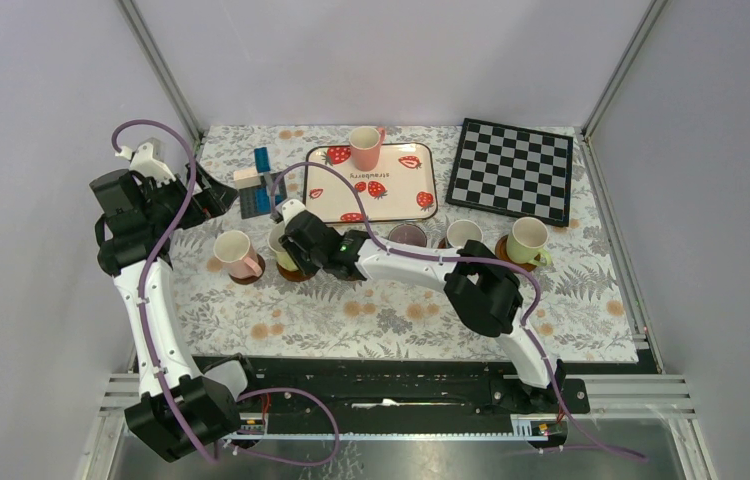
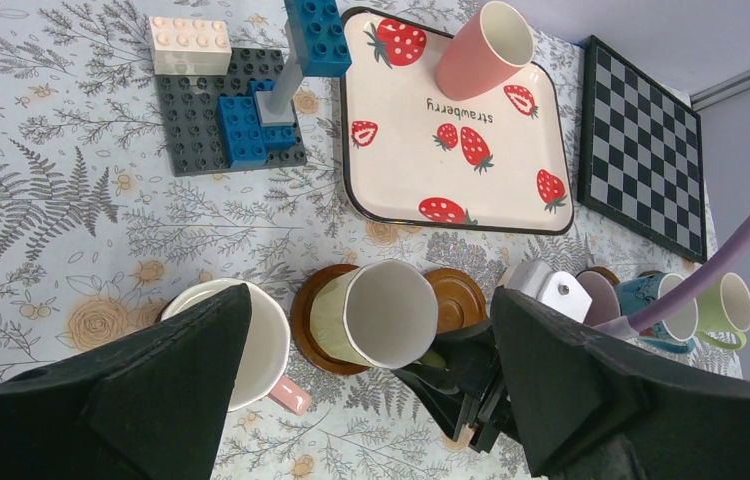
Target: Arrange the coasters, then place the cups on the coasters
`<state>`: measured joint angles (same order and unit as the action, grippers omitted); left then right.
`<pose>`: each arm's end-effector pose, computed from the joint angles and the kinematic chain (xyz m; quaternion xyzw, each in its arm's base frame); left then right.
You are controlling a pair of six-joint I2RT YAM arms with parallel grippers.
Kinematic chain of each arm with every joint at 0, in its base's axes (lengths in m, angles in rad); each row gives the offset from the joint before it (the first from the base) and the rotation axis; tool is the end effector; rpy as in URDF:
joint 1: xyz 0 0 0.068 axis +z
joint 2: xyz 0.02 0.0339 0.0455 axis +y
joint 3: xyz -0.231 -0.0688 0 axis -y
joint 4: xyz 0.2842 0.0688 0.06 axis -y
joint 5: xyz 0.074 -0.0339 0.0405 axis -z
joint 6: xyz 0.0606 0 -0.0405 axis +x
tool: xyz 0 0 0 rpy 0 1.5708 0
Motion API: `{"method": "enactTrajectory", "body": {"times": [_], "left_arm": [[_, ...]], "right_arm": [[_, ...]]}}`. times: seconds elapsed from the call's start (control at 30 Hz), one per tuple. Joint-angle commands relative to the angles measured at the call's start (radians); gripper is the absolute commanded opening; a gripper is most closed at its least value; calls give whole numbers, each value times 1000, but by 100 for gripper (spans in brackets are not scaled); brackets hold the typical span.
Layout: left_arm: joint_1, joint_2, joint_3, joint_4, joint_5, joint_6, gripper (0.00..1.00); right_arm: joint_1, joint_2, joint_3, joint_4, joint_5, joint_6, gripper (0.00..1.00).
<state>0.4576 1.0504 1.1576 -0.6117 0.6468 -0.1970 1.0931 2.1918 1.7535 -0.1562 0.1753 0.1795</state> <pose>0.2749 0.0947 0.3448 -0.1096 0.8251 -0.2088 0.5134 0.2613 0.4817 0.1602 -0.3512 0.8077 0.2154 0.4217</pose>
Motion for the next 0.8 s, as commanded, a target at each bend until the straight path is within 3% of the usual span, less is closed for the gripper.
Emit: {"method": "enactTrajectory", "body": {"times": [0.0, 0.43, 0.77], "left_arm": [[6, 1, -2, 39, 9, -12, 99], [6, 1, 3, 40, 6, -17, 99], [4, 2, 2, 41, 16, -22, 99]], "right_arm": [[1, -25, 36, 17, 24, 23, 38], [2, -76, -28, 16, 91, 23, 22], [2, -95, -56, 15, 71, 24, 22]]}}
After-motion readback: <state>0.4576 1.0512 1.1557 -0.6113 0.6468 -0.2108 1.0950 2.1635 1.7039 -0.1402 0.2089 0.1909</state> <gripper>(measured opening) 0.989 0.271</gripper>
